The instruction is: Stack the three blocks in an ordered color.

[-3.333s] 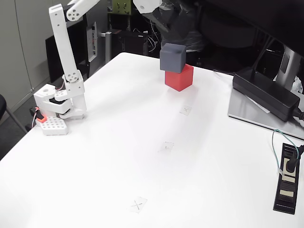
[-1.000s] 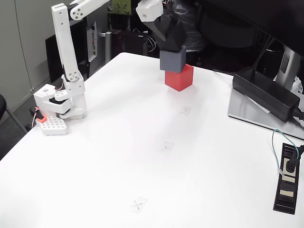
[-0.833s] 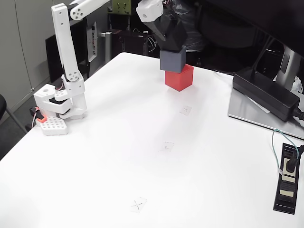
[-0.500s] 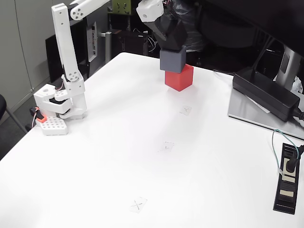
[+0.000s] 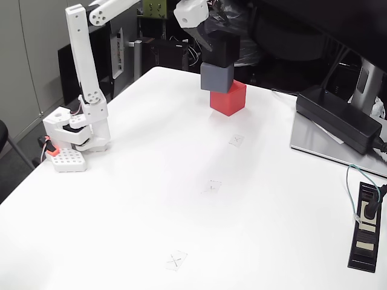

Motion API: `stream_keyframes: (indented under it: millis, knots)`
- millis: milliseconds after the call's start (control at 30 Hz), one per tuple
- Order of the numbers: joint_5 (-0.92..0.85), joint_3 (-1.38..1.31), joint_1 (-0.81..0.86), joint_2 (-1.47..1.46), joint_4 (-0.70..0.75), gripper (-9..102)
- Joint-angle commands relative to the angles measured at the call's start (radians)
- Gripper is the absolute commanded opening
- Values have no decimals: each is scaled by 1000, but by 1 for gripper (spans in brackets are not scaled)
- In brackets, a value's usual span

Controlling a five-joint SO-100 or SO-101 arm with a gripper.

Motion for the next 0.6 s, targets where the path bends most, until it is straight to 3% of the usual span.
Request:
stream_keyframes:
  millis: [0,167,400,567]
  knots:
    - [-11,-9,11,8,-11,33]
    - [-6,-18,34,21,2,33]
    - [3,-46,230,97,-12,32]
    - [52,-86,391,141,-12,22]
